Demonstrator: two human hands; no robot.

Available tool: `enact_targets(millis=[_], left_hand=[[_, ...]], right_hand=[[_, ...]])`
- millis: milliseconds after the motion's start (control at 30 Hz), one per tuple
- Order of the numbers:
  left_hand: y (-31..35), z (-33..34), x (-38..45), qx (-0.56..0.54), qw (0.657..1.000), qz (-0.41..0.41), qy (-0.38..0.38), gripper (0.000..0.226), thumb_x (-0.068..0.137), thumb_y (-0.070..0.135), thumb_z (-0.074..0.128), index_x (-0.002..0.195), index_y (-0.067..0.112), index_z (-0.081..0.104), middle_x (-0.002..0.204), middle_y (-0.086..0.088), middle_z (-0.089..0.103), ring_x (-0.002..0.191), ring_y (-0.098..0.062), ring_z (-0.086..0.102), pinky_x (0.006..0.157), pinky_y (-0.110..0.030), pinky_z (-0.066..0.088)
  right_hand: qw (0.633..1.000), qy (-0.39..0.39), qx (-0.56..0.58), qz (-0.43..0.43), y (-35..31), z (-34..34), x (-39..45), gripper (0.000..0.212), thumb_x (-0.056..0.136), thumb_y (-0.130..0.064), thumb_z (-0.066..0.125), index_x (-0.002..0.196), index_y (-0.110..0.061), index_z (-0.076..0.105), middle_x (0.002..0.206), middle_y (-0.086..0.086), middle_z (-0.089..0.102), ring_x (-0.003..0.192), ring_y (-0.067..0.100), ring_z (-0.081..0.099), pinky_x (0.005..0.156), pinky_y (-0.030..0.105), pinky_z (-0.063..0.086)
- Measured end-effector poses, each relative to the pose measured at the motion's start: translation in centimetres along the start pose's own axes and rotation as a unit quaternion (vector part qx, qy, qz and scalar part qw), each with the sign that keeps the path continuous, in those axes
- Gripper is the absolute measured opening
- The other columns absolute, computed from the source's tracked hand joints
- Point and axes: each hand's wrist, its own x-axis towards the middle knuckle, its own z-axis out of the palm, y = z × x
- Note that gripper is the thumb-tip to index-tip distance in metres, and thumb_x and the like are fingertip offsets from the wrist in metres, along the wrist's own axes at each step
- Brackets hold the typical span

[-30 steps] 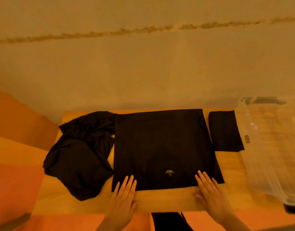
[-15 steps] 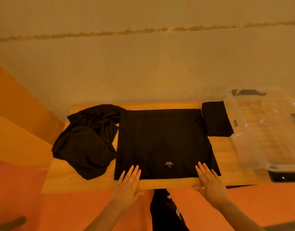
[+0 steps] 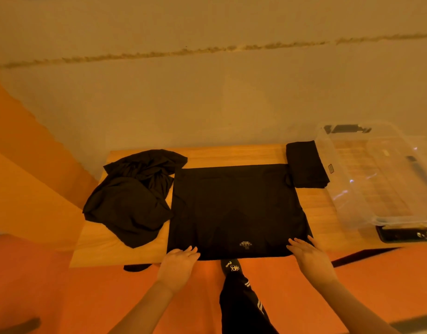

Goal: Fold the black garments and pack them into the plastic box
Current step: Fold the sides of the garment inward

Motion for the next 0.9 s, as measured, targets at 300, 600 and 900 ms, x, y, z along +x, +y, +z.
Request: enact_targets(millis=[300, 600, 900], left_hand=[[-1.1, -6.4, 0.7, -0.175, 0.974, -0.067, -0.124, 0.018, 0.095, 0.027, 0.048, 0.093, 0.023, 0.065, 0.078, 0.014, 0.059, 0.078, -0.001, 0.058, 0.102, -0.030, 0.034], [-5.3, -14.8, 9.8, -0.200, 0.963, -0.102, -0.151, 0.036, 0.093, 0.023, 0.054, 0.128, 0.012, 0.054, 0.128, 0.000, 0.056, 0.118, -0.015, 0.051, 0.096, -0.023, 0.039], [-10.2, -12.4, 16.3, -0.196, 0.946, -0.249, -0.062, 0.038, 0.091, 0.021, 0.058, 0.127, 0.012, 0.054, 0.128, -0.009, 0.056, 0.114, -0.025, 0.055, 0.097, -0.038, 0.044]], right_hand=[[0.954, -0.199, 0.215, 0.058, 0.5, -6.5, 1.5, 0.024, 0.096, -0.007, 0.044, 0.110, -0.024, 0.055, 0.084, -0.011, 0.058, 0.056, -0.008, 0.052, 0.055, 0.009, 0.042], [0.950, -0.218, 0.215, 0.068, 4.8, -11.7, 13.6, 0.033, 0.095, -0.016, 0.048, 0.127, -0.015, 0.054, 0.128, 0.003, 0.055, 0.118, 0.019, 0.052, 0.097, 0.025, 0.041], [0.955, -0.254, 0.104, 0.116, 6.2, -9.5, 24.1, 0.026, 0.095, -0.014, 0.049, 0.119, -0.008, 0.057, 0.116, 0.012, 0.058, 0.103, 0.024, 0.058, 0.086, 0.031, 0.049]])
